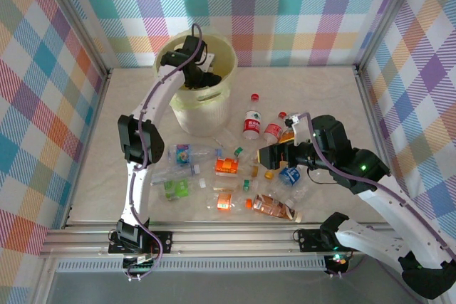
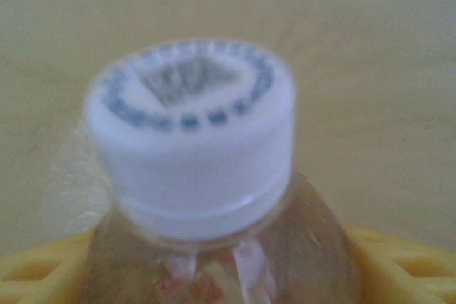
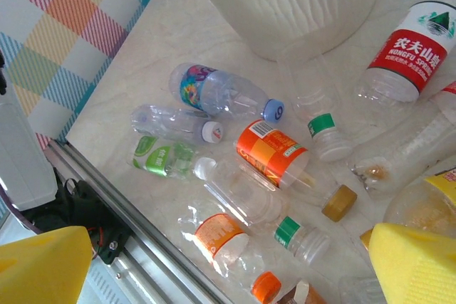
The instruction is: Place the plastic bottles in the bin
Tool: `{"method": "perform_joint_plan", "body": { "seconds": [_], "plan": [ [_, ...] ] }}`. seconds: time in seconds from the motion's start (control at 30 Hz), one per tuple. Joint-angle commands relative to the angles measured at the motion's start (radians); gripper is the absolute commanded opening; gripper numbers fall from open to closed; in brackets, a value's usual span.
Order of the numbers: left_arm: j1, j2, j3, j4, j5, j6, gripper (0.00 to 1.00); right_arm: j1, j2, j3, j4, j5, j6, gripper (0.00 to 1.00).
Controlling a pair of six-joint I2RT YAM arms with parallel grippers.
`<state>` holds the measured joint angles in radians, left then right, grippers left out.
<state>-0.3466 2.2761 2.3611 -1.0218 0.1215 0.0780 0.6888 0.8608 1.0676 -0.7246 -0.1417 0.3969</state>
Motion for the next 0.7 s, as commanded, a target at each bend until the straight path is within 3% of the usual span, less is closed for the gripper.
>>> {"method": "perform_joint_plan", "body": {
  "seconds": [0.0,0.67],
  "plan": [
    [-0.005,-0.012,0.041,-0.021,0.020,0.003,0.79,0.006,-0.025,-0.004,-0.020,0.024,0.022,1.00],
    [-0.005,-0.142,0.044,0.012,0.018,-0.026,1.00,0.006,-0.052,-0.021,-0.021,0.027,0.034,1.00]
  ]
}}
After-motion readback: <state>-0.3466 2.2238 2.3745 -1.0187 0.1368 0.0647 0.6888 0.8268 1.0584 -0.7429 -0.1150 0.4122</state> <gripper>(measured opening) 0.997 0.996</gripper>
